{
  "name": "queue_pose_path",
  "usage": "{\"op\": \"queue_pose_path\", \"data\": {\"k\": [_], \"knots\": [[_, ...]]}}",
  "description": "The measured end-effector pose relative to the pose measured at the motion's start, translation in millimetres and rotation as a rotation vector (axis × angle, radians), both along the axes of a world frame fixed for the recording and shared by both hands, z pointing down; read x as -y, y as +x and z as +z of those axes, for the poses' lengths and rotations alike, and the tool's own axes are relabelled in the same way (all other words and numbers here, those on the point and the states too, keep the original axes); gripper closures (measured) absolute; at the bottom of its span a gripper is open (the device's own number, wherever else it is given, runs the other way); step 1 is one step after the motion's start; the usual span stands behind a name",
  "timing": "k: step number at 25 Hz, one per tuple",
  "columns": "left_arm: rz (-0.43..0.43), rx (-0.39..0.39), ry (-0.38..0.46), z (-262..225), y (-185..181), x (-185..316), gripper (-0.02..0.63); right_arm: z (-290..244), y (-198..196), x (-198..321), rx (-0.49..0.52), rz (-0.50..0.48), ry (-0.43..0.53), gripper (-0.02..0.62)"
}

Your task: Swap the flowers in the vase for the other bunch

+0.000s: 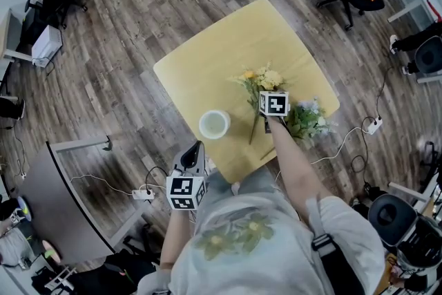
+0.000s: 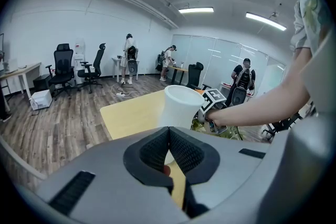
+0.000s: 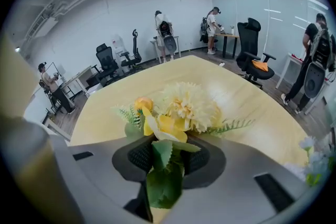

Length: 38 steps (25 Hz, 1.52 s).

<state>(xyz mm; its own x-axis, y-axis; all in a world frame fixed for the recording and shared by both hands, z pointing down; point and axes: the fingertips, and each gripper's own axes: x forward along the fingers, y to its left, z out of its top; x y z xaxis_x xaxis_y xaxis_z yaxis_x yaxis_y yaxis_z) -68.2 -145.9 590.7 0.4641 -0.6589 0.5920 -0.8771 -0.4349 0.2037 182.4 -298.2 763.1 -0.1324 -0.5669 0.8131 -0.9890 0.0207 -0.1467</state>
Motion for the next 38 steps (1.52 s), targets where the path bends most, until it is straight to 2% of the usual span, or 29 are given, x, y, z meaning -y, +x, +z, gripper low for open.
{"op": "queue_pose_path", "data": {"k": [8, 20, 38], "knots": [[0.0, 0.005, 0.015, -6, -5, -3, 0.591, -24, -14, -2, 0.049, -0.015, 0.149, 0.499], [0.012, -0.004, 0.069, -22, -12, -10, 0.591, -81, -34, -6, 0.077, -0.098, 0.264, 0.509], [0.045, -0.018, 0.14, -51, -3, -29, 0.591, -206, -20, -25, 0.066, -0.143, 0.533, 0.509]]}}
